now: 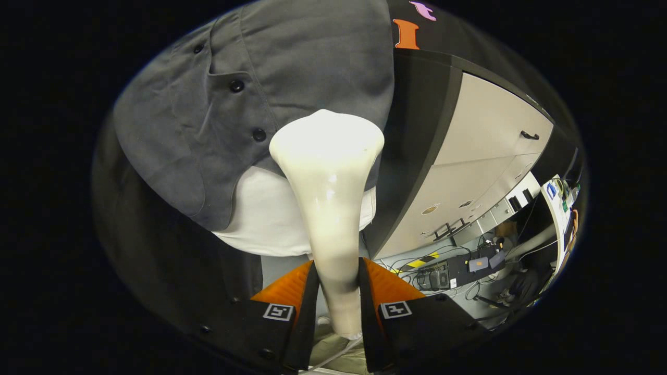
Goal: Iron the clothes twice with a garment steamer, once on the left side and once on the right side.
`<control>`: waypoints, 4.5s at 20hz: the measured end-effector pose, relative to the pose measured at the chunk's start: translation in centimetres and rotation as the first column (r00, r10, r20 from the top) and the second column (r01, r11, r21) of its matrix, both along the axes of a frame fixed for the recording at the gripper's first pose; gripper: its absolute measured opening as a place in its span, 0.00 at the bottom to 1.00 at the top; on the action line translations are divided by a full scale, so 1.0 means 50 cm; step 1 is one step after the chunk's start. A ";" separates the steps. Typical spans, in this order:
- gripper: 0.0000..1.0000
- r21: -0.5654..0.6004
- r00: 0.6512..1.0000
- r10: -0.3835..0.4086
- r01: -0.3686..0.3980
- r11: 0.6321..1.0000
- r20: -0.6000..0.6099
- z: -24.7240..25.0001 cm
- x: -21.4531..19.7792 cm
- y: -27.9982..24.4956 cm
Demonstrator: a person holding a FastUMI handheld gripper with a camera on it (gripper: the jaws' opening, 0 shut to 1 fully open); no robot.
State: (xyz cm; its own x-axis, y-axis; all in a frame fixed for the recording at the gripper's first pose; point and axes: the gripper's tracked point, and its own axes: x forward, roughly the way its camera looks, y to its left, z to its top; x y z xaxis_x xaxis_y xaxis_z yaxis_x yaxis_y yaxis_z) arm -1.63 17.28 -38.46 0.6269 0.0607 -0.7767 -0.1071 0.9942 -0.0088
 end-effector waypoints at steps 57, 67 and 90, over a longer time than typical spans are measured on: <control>0.46 0.018 0.856 0.346 -0.382 0.924 0.385 0.491 0.019 0.465; 0.46 0.007 0.876 0.393 -0.411 0.912 0.279 0.375 0.011 0.477; 0.47 -0.012 0.914 0.401 -0.401 0.916 0.056 0.075 -0.026 0.414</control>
State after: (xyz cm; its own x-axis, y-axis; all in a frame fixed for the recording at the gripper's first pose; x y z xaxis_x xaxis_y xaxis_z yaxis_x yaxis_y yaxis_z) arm -2.90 37.99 -34.71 0.5925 0.3160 -0.7410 -0.4961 0.8679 -0.0266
